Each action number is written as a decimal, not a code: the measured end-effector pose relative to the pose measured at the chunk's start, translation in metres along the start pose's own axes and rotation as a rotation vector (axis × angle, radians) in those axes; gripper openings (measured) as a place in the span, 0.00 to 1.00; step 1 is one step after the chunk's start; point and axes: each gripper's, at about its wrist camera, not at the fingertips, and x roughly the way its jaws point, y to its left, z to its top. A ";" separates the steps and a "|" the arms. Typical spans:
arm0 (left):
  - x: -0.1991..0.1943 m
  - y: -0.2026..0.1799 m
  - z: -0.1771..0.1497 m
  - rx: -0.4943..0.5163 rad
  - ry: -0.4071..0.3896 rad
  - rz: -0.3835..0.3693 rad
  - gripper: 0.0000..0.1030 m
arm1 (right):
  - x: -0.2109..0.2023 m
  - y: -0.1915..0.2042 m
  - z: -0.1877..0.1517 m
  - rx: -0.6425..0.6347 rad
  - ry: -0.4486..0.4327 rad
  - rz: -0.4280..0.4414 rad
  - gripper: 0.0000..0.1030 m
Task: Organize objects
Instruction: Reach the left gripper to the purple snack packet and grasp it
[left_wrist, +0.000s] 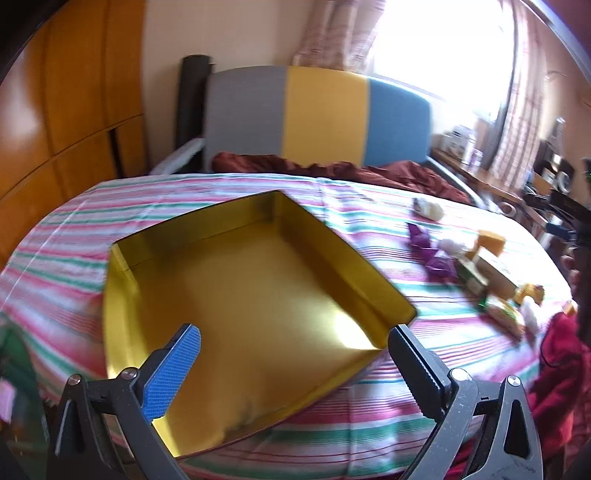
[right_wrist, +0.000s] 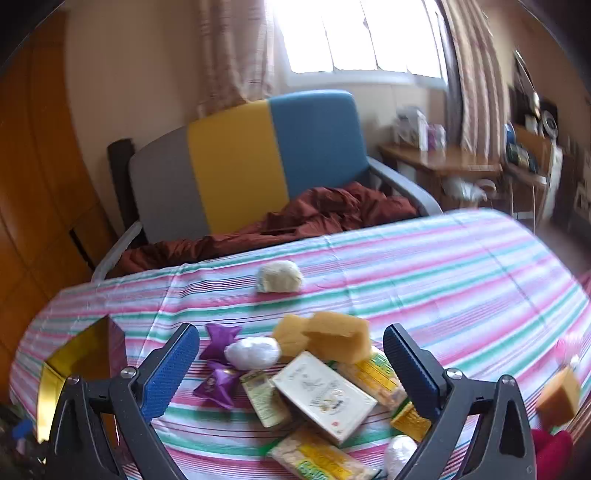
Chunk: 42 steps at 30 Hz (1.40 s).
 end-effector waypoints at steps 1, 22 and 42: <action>-0.001 -0.004 0.002 0.012 0.000 -0.019 0.99 | 0.004 -0.013 0.000 0.044 0.002 -0.005 0.99; 0.098 -0.157 0.075 0.229 0.122 -0.259 1.00 | 0.027 -0.077 -0.012 0.334 0.091 0.172 0.99; 0.218 -0.204 0.080 0.300 0.314 -0.132 0.75 | 0.033 -0.075 -0.013 0.338 0.124 0.235 0.99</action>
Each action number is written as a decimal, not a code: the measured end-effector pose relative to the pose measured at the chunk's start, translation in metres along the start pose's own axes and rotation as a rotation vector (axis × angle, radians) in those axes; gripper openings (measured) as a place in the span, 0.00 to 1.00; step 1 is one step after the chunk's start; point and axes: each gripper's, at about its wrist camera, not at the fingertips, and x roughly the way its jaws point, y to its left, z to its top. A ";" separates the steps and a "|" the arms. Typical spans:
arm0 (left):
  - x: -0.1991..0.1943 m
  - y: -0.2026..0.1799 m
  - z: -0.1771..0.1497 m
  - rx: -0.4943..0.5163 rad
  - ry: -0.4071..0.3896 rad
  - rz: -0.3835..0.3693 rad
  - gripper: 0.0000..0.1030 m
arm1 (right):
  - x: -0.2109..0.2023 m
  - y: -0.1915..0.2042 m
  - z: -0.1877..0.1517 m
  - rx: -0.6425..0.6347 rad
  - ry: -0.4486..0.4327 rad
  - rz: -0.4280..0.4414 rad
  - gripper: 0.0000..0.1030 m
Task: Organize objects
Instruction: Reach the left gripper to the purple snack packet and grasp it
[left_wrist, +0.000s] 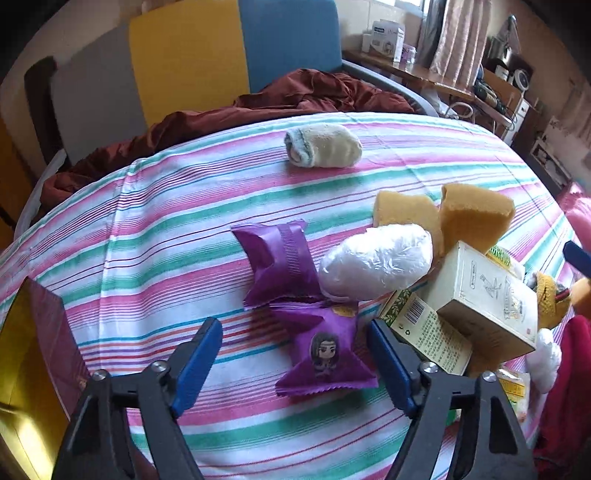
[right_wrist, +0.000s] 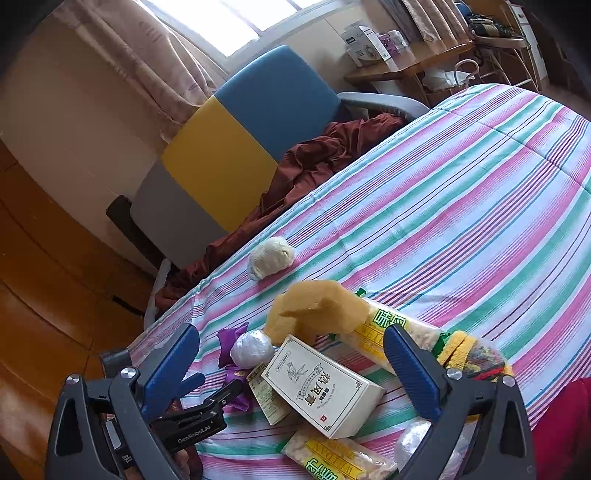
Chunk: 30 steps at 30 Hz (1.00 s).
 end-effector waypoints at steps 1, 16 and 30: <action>0.004 -0.001 0.001 0.007 0.004 0.006 0.69 | 0.000 0.000 0.000 -0.001 0.002 -0.001 0.99; -0.038 -0.023 -0.085 0.050 -0.112 -0.093 0.48 | 0.011 0.008 -0.004 -0.056 0.059 -0.024 0.99; -0.054 -0.026 -0.123 0.100 -0.217 -0.142 0.48 | 0.024 0.032 -0.028 -0.208 0.246 -0.111 0.91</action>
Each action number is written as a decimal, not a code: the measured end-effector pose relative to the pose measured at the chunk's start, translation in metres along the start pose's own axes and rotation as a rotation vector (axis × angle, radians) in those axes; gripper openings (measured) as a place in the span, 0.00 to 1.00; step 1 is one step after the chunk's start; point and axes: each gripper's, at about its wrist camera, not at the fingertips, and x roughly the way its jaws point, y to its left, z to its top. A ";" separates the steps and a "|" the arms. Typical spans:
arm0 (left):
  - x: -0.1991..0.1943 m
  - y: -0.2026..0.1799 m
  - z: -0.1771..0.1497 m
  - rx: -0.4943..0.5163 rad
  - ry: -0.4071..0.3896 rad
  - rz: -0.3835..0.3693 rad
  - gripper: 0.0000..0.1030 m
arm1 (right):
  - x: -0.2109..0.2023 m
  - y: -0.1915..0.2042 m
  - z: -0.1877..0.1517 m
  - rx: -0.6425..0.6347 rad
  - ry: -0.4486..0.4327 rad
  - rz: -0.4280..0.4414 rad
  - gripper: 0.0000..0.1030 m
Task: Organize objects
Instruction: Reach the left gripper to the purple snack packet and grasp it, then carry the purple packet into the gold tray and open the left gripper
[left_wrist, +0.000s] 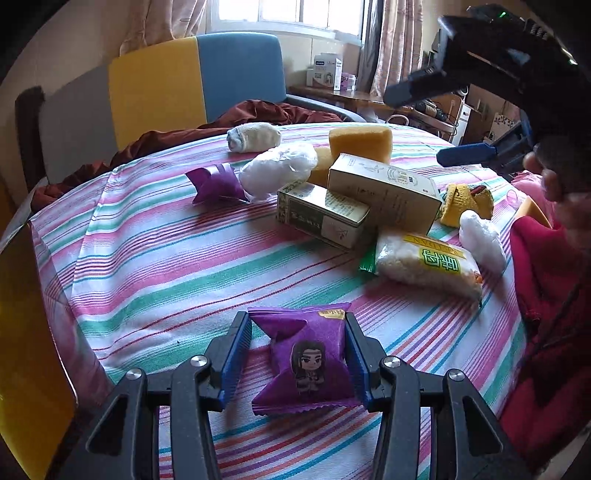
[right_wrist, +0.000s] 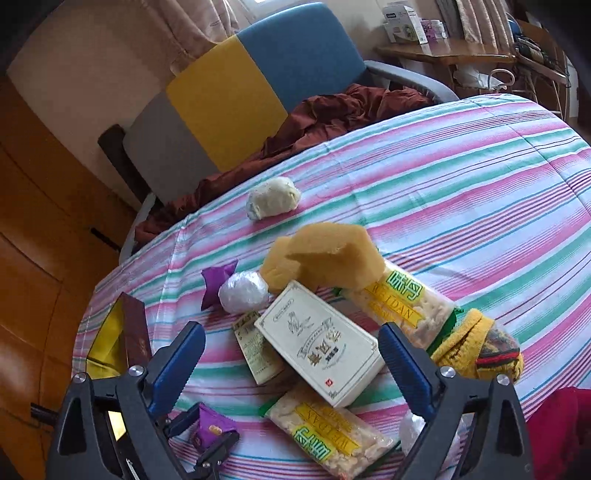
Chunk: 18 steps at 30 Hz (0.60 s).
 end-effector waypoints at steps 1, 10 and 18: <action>0.001 0.001 0.000 0.001 -0.005 -0.002 0.48 | -0.001 0.004 -0.003 -0.026 0.028 -0.015 0.91; 0.003 0.005 -0.003 0.010 -0.018 0.002 0.39 | 0.051 0.024 -0.035 -0.274 0.396 -0.197 0.91; -0.002 0.007 -0.007 0.013 -0.020 -0.001 0.37 | 0.090 0.040 -0.058 -0.409 0.504 -0.302 0.64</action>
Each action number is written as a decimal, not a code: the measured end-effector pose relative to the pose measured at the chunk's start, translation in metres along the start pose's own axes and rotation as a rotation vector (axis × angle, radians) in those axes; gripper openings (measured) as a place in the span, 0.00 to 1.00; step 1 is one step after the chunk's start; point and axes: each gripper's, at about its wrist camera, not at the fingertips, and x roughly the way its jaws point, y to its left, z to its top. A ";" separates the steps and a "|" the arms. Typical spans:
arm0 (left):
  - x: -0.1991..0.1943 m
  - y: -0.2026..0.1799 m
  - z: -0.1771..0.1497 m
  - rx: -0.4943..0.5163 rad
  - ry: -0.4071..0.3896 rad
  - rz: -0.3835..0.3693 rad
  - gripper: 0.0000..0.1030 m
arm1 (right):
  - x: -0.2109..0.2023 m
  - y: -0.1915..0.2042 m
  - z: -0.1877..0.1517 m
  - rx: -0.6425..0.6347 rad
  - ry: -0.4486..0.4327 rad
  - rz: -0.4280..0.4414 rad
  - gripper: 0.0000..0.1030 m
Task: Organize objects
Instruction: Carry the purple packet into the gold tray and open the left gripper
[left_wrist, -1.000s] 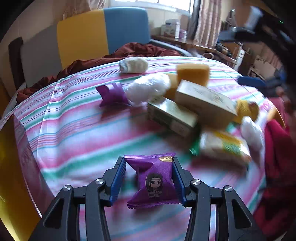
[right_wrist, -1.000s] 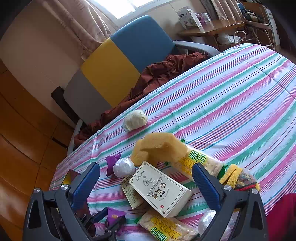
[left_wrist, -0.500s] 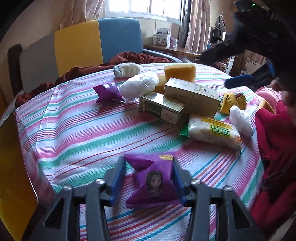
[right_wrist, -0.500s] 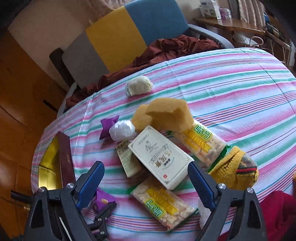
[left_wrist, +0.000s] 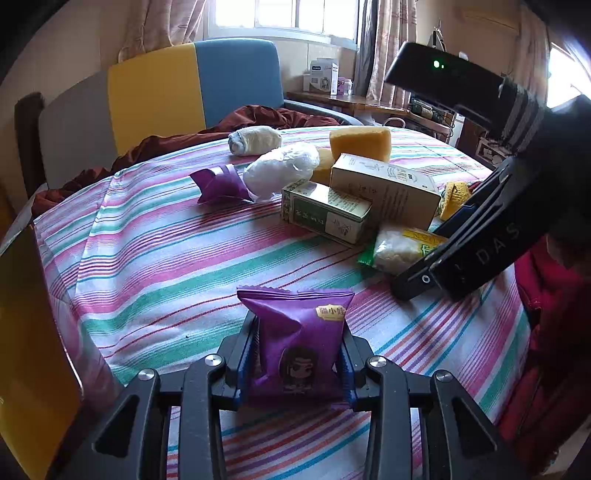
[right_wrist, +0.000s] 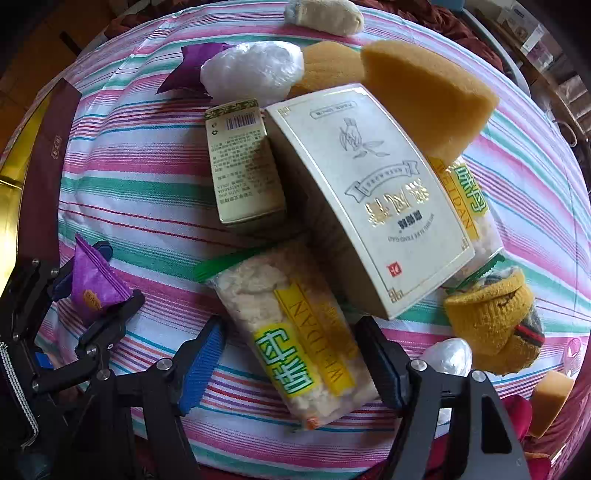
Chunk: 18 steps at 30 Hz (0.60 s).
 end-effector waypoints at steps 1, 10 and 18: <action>-0.001 0.001 -0.001 -0.006 0.001 -0.001 0.37 | -0.001 0.002 -0.002 -0.005 -0.009 0.006 0.57; -0.025 -0.003 -0.009 -0.022 -0.006 -0.024 0.35 | 0.004 0.013 -0.014 0.033 -0.088 0.085 0.46; -0.060 -0.002 -0.008 -0.050 -0.047 -0.046 0.35 | 0.006 0.015 -0.023 0.031 -0.115 0.068 0.46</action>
